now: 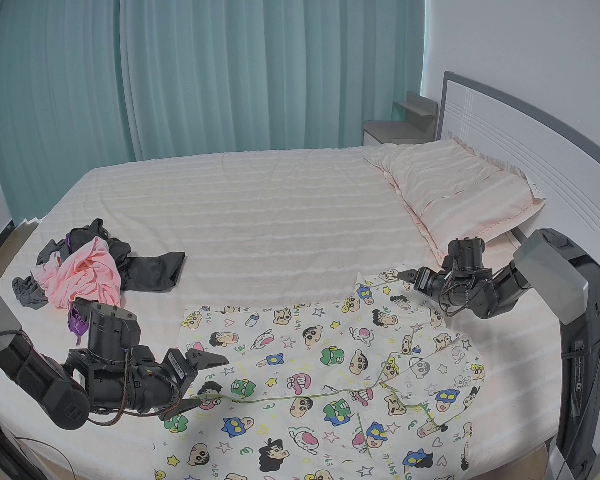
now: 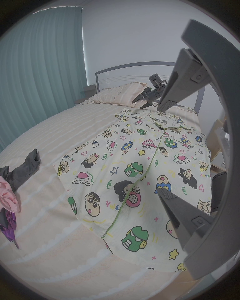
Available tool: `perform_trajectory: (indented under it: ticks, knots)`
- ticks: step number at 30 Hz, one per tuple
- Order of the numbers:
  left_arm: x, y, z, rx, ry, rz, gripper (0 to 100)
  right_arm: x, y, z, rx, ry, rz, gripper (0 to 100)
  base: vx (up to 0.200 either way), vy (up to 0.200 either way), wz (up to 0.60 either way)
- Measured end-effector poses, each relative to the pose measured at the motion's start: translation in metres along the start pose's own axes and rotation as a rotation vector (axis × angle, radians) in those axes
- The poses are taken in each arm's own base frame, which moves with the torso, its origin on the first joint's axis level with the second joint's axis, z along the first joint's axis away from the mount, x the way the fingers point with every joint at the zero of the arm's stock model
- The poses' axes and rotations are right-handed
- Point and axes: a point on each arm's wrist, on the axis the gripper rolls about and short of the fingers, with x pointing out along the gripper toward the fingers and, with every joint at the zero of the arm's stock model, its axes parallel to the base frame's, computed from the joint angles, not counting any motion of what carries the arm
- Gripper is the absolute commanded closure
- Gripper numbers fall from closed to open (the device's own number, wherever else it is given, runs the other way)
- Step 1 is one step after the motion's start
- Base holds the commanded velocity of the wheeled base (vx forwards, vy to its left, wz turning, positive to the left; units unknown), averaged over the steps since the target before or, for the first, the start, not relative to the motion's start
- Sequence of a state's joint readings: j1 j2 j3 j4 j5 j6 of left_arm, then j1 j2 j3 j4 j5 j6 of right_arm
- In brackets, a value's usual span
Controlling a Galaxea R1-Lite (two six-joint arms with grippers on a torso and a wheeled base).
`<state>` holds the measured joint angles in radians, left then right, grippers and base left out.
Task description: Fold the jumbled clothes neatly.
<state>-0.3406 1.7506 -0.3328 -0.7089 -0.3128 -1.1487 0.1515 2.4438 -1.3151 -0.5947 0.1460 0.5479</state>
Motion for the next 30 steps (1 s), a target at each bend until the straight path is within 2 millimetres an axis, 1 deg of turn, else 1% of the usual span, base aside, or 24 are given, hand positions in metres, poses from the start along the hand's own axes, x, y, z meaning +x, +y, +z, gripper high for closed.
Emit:
perform_trajectory:
  ticks: [3,10,15,21,22,30]
  knots:
    - [0.0,0.001,0.0,-0.001,0.001,0.002,0,0.009,0.001,0.0,-0.004,0.004,-0.004,0,0.0,0.0,0.0]
    - [0.0,0.002,-0.001,-0.003,0.004,0.008,0,0.028,0.003,0.008,-0.004,0.002,-0.039,0,0.0,0.0,0.0]
    - [0.0,0.003,-0.001,-0.005,0.005,0.013,0,0.042,-0.002,0.005,-0.003,0.012,-0.066,0,0.0,0.0,0.0]
    - [0.0,0.004,-0.002,-0.005,0.007,0.015,0,0.053,-0.005,0.004,-0.002,0.009,-0.077,0,0.0,0.0,0.0]
    - [0.0,0.004,-0.002,-0.005,0.007,0.015,0,0.055,-0.005,0.005,-0.002,0.012,-0.079,100,0.0,0.0,0.0]
    - [0.0,0.004,-0.002,-0.001,0.004,0.007,0,0.062,-0.007,0.008,0.0,0.014,-0.086,100,0.0,0.0,0.0]
